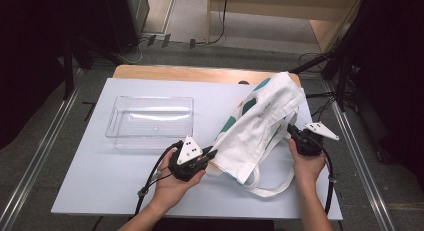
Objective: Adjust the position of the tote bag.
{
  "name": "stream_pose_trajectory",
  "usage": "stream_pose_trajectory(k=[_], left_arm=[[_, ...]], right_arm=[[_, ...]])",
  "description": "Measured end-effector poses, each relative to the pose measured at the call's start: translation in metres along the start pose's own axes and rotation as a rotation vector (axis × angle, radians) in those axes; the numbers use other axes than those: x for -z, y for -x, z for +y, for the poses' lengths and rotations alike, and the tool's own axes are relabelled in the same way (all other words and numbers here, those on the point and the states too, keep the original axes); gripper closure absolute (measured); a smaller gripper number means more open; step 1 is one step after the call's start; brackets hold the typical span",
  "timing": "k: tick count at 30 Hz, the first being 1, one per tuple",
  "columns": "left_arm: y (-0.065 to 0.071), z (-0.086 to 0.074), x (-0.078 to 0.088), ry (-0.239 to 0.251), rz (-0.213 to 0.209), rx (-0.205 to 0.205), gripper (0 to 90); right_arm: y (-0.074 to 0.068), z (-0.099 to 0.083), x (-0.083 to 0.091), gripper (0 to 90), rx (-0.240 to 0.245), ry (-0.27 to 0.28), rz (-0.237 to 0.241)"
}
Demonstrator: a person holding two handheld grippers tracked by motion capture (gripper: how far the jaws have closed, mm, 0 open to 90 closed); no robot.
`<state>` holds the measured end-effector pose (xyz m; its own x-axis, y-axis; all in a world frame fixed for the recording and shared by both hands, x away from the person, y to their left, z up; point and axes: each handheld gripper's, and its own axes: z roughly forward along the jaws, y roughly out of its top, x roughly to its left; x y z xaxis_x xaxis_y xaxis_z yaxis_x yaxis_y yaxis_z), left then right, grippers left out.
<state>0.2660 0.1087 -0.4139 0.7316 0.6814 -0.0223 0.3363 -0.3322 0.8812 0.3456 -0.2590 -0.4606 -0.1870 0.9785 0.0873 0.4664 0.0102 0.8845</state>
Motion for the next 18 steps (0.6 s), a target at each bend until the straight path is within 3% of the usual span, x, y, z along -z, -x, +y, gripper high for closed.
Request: stream_pose_trajectory(k=[4, 8, 13, 14, 17, 18], left_arm=[[-0.007, -0.002, -0.002, -0.011, 0.031, 0.018, 83.6], [-0.015, -0.004, -0.003, -0.018, 0.047, 0.06, 83.8], [-0.022, -0.006, -0.005, -0.009, 0.05, 0.102, 83.8], [-0.023, -0.007, -0.005, -0.009, 0.053, 0.102, 83.8], [-0.026, -0.007, -0.004, 0.001, 0.054, 0.113, 83.6], [-0.027, -0.007, -0.003, -0.001, 0.052, 0.115, 83.5]], right_arm=[[0.001, -0.007, 0.013, 89.7, 0.016, 0.014, -0.015], [0.01, -0.019, 0.031, 89.9, 0.023, 0.003, -0.026], [0.009, -0.03, 0.055, 88.4, 0.006, -0.036, 0.071], [0.007, -0.031, 0.056, 80.5, 0.031, -0.03, 0.072], [0.006, -0.031, 0.051, 58.8, 0.05, -0.005, 0.093], [0.006, -0.029, 0.047, 52.0, 0.052, -0.005, 0.08]])
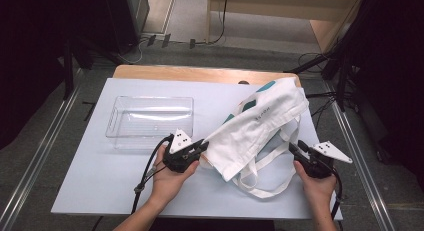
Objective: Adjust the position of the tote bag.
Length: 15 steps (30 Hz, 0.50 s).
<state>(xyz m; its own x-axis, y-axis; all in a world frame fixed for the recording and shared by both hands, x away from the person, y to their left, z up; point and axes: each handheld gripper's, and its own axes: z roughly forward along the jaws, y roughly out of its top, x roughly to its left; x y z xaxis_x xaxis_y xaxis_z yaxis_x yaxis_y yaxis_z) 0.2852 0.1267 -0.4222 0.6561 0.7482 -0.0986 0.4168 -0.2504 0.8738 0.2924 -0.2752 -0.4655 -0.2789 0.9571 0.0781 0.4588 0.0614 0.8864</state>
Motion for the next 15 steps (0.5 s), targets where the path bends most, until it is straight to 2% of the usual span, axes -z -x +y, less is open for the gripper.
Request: stream_pose_trajectory(k=[2, 5, 7, 10, 11, 12, 15], left_arm=[[0.0, 0.0, 0.0, 0.0, -0.002, -0.003, 83.4], [0.001, -0.001, 0.0, 0.002, -0.003, -0.005, 83.2], [0.0, -0.001, 0.0, 0.003, -0.009, 0.0, 83.2], [-0.002, -0.001, 0.0, 0.003, -0.014, 0.005, 83.1], [-0.002, -0.002, 0.001, 0.002, -0.015, 0.005, 83.1], [-0.002, -0.002, 0.001, 0.002, -0.016, 0.005, 83.1], [-0.003, -0.003, 0.001, 0.002, -0.024, 0.006, 83.1]], right_arm=[[0.002, 0.003, -0.006, 45.0, -0.002, -0.002, -0.021], [0.007, 0.011, -0.017, 37.1, -0.026, 0.016, -0.02], [0.008, 0.018, -0.028, 36.0, -0.025, 0.019, -0.001], [0.006, 0.024, -0.046, 36.5, -0.024, -0.021, 0.048], [0.004, 0.024, -0.05, 36.9, -0.015, -0.023, 0.056], [0.001, 0.022, -0.06, 37.2, 0.001, -0.059, 0.054], [0.0, 0.023, -0.064, 38.6, 0.005, -0.065, 0.06]])
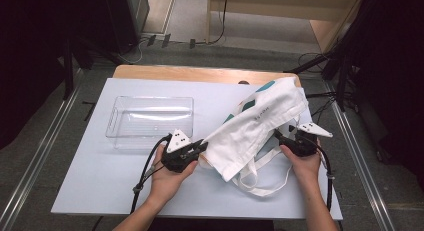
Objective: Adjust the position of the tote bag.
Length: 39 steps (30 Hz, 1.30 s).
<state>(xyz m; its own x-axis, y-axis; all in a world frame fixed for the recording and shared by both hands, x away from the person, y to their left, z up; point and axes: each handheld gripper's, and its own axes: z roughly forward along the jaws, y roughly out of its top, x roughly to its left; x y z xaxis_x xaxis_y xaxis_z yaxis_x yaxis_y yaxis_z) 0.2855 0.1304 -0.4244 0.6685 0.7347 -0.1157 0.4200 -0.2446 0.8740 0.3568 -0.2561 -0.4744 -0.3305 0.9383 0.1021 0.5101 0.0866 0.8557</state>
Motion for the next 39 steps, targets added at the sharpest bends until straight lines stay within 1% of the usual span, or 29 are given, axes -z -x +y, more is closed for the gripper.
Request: stream_pose_trajectory(k=[1, 2, 4, 6, 7, 8, 9, 10, 12, 13, 15, 16, 17, 19, 20, 22, 23, 24, 25, 27, 28, 29, 30, 31, 32, 33, 34, 36, 39], left_arm=[[0.0, 0.0, 0.0, 0.001, -0.001, 0.001, 83.1], [-0.001, -0.001, 0.0, 0.002, -0.005, 0.004, 83.1], [-0.001, -0.001, 0.0, 0.004, -0.012, 0.007, 83.1], [-0.001, -0.001, 0.0, 0.005, -0.013, 0.006, 83.1], [-0.001, -0.002, 0.0, 0.006, -0.013, 0.004, 83.0], [-0.001, -0.002, 0.0, 0.006, -0.013, 0.004, 83.0], [-0.001, -0.001, -0.001, 0.006, -0.013, 0.003, 83.0], [-0.002, -0.001, -0.001, 0.006, -0.013, 0.002, 83.0], [-0.002, -0.002, -0.001, 0.006, -0.012, -0.001, 83.0], [-0.002, -0.002, -0.001, 0.007, -0.013, -0.002, 83.0], [-0.002, -0.002, -0.001, 0.006, -0.013, -0.006, 83.1], [-0.002, -0.002, -0.001, 0.007, -0.013, -0.007, 83.0], [-0.002, -0.002, -0.001, 0.008, -0.014, -0.007, 83.0], [-0.001, -0.002, -0.001, 0.008, -0.016, -0.009, 83.0], [-0.001, -0.002, -0.001, 0.007, -0.015, -0.012, 83.0], [0.0, -0.002, 0.0, 0.009, -0.018, -0.013, 83.0], [0.0, -0.002, 0.0, 0.01, -0.019, -0.015, 83.0], [0.0, -0.002, 0.0, 0.011, -0.02, -0.016, 83.0], [0.0, -0.003, 0.0, 0.011, -0.02, -0.015, 83.0], [0.0, -0.003, -0.001, 0.011, -0.019, -0.015, 83.1], [0.0, -0.003, -0.001, 0.013, -0.02, -0.013, 83.2], [0.0, -0.002, -0.001, 0.014, -0.023, -0.01, 83.2], [0.0, -0.002, -0.001, 0.015, -0.025, -0.006, 83.2], [0.001, -0.002, -0.001, 0.015, -0.027, -0.006, 83.2], [0.001, -0.002, -0.002, 0.014, -0.026, -0.01, 83.3], [0.002, -0.002, -0.002, 0.013, -0.025, -0.013, 83.3], [0.002, -0.002, -0.002, 0.013, -0.026, -0.013, 83.3], [0.001, -0.001, -0.002, 0.016, -0.029, -0.008, 83.3], [0.0, 0.0, -0.002, 0.021, -0.035, 0.005, 83.4]], right_arm=[[0.001, 0.001, -0.001, 39.4, -0.003, -0.002, 0.008], [0.002, 0.002, -0.003, 40.1, -0.02, -0.008, 0.023], [0.007, 0.002, -0.006, 40.1, -0.069, -0.019, 0.073], [0.012, 0.003, -0.005, 39.3, -0.102, 0.001, 0.11], [0.016, 0.003, -0.004, 35.7, -0.13, 0.009, 0.132], [0.016, 0.003, -0.004, 35.7, -0.13, 0.009, 0.132], [0.017, 0.003, -0.004, 31.3, -0.156, 0.001, 0.166], [0.017, 0.003, -0.004, 31.3, -0.156, 0.001, 0.166], [0.016, 0.004, -0.005, 27.2, -0.167, -0.011, 0.207], [0.015, 0.004, -0.007, 26.0, -0.163, -0.018, 0.216], [0.014, 0.004, -0.008, 24.5, -0.184, -0.035, 0.24], [0.015, 0.005, -0.01, 21.1, -0.22, -0.054, 0.284], [0.016, 0.006, -0.012, 21.2, -0.236, -0.06, 0.303], [0.015, 0.006, -0.016, 21.3, -0.248, -0.083, 0.31], [0.012, 0.007, -0.018, 21.4, -0.241, -0.097, 0.306], [0.012, 0.007, -0.019, 22.2, -0.238, -0.1, 0.309], [0.012, 0.007, -0.02, 25.6, -0.235, -0.108, 0.318], [0.012, 0.007, -0.02, 25.6, -0.235, -0.108, 0.318], [0.012, 0.007, -0.019, 28.0, -0.246, -0.108, 0.323], [0.015, 0.007, -0.018, 43.9, -0.262, -0.094, 0.349], [0.016, 0.006, -0.016, 53.7, -0.265, -0.082, 0.343], [0.017, 0.006, -0.015, 64.8, -0.272, -0.065, 0.348], [0.017, 0.005, -0.012, 78.0, -0.253, -0.029, 0.379], [0.017, 0.005, -0.012, 78.0, -0.253, -0.029, 0.379], [0.015, 0.005, -0.01, 81.4, -0.235, -0.014, 0.381], [0.011, 0.004, -0.008, 85.5, -0.206, 0.003, 0.368], [0.007, 0.003, -0.004, 88.2, -0.157, 0.027, 0.338], [0.005, 0.002, -0.002, 89.4, -0.144, 0.039, 0.33], [0.001, 0.0, 0.01, 90.0, -0.1, 0.101, 0.294]])
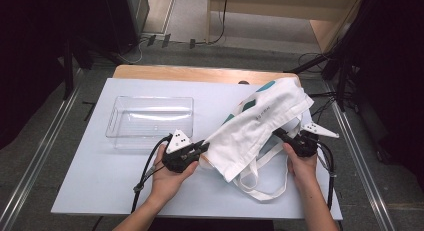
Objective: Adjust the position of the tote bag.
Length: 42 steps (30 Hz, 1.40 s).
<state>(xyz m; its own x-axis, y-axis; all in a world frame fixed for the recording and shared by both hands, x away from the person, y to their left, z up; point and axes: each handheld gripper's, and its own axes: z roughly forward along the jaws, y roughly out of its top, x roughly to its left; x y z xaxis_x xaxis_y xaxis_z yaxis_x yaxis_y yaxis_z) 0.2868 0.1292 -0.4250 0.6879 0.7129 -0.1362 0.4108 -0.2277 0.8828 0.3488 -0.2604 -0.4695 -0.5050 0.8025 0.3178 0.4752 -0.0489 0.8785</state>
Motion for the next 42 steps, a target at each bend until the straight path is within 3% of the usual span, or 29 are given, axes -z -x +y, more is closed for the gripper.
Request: stream_pose_trajectory(k=[4, 6, 9, 11, 15, 18, 20, 21, 22, 23, 24, 26, 28, 31, 34, 37, 38, 41, 42], left_arm=[[0.0, 0.005, -0.002, 0.009, -0.014, 0.015, 83.9], [0.0, 0.009, -0.004, 0.012, -0.023, 0.023, 84.2], [0.003, 0.018, -0.009, 0.028, -0.033, 0.016, 84.4], [0.005, 0.03, -0.014, 0.046, -0.03, -0.008, 84.6], [0.0, 0.055, -0.023, 0.079, -0.024, -0.004, 84.8], [-0.007, 0.061, -0.033, 0.056, -0.002, 0.031, 82.2], [-0.01, 0.057, -0.034, 0.046, 0.017, 0.052, 72.3], [-0.009, 0.054, -0.032, 0.047, 0.038, 0.055, 57.6], [-0.008, 0.051, -0.028, 0.05, 0.062, 0.056, 57.6], [-0.007, 0.047, -0.024, 0.057, 0.09, 0.066, 47.8], [-0.007, 0.042, -0.019, 0.06, 0.087, 0.08, 39.9], [-0.005, 0.031, -0.009, 0.066, 0.106, 0.091, 30.6], [0.001, 0.014, -0.001, 0.051, 0.102, 0.105, 29.0], [0.014, -0.006, -0.002, 0.003, 0.074, 0.081, 26.6], [0.038, -0.024, -0.015, -0.071, 0.012, 0.039, 25.3], [0.051, -0.028, -0.028, -0.119, -0.055, 0.074, 23.0], [0.057, -0.028, -0.033, -0.131, -0.064, 0.057, 23.0], [0.065, -0.029, -0.042, -0.153, -0.047, 0.02, 24.4], [0.066, -0.029, -0.043, -0.143, -0.023, 0.008, 31.4]], right_arm=[[-0.005, -0.002, 0.018, 90.0, 0.034, 0.077, -0.034], [-0.012, -0.002, 0.038, 90.0, 0.1, 0.146, -0.083], [-0.015, -0.003, 0.05, 90.0, 0.113, 0.182, -0.117], [-0.017, -0.006, 0.061, 90.0, 0.124, 0.225, -0.151], [-0.027, -0.016, 0.079, 90.0, 0.17, 0.287, -0.225], [-0.033, -0.023, 0.086, 89.9, 0.125, 0.294, -0.235], [-0.035, -0.028, 0.083, 90.0, 0.126, 0.271, -0.25], [-0.034, -0.032, 0.077, 89.9, 0.108, 0.249, -0.249], [-0.034, -0.032, 0.077, 89.9, 0.108, 0.249, -0.249], [-0.033, -0.033, 0.074, 89.9, 0.099, 0.245, -0.254], [-0.034, -0.034, 0.072, 89.9, 0.089, 0.239, -0.255], [-0.034, -0.034, 0.069, 89.8, 0.062, 0.24, -0.259], [-0.035, -0.032, 0.067, 89.8, 0.048, 0.251, -0.265], [-0.039, -0.031, 0.065, 89.8, 0.045, 0.255, -0.284], [-0.04, -0.03, 0.062, 89.7, 0.038, 0.252, -0.297], [-0.041, -0.029, 0.062, 89.6, 0.035, 0.254, -0.298], [-0.042, -0.029, 0.062, 89.6, 0.038, 0.254, -0.296], [-0.043, -0.03, 0.063, 89.5, 0.05, 0.254, -0.298], [-0.043, -0.03, 0.064, 89.5, 0.053, 0.252, -0.297]])
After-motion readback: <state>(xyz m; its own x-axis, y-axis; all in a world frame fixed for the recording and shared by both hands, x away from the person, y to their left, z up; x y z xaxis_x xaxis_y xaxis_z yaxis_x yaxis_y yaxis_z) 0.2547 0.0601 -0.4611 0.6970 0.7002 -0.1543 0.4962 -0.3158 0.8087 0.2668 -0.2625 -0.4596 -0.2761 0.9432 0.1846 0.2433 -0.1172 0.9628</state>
